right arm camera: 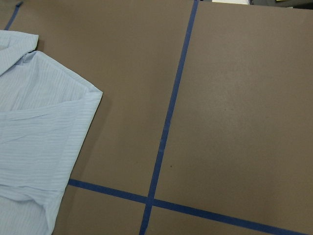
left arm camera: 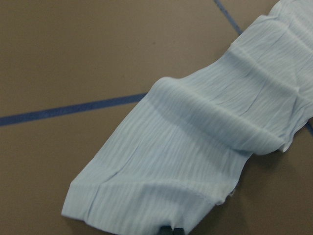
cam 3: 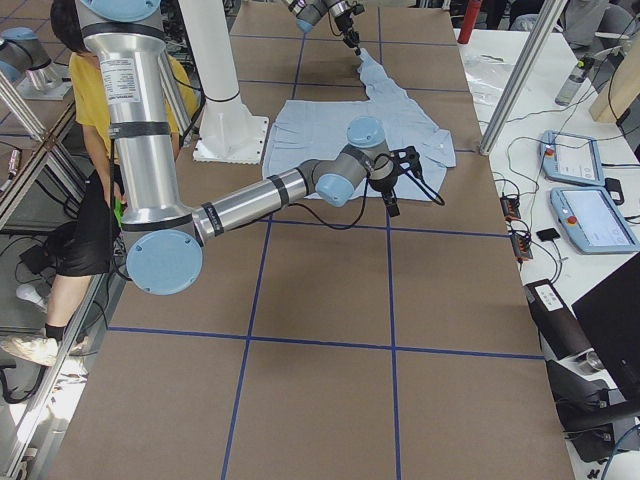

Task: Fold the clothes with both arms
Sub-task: 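Carry the sleeve with the left gripper across the chest toward the folded sleeve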

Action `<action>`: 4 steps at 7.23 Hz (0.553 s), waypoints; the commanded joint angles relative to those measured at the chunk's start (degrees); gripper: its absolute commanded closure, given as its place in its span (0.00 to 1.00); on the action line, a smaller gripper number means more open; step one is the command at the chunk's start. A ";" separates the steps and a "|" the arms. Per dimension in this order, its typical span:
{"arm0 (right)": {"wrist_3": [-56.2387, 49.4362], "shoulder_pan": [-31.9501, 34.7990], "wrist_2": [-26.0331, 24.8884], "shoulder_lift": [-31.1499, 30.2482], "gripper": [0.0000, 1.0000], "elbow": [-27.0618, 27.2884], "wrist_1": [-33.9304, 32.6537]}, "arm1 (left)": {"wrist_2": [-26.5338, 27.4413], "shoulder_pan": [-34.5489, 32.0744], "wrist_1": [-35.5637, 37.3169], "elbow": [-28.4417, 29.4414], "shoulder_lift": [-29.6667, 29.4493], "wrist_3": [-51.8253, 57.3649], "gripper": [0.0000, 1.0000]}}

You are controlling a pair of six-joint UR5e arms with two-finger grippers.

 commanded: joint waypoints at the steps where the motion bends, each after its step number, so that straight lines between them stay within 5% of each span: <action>1: 0.10 -0.09 -0.13 0.00 0.00 -0.08 0.00 | -2.30 0.16 6.33 -0.66 -11.35 -8.55 1.00; 4: 0.10 -0.09 -0.22 0.17 0.00 -0.25 0.00 | -1.35 7.42 26.68 4.77 -36.55 -19.38 1.00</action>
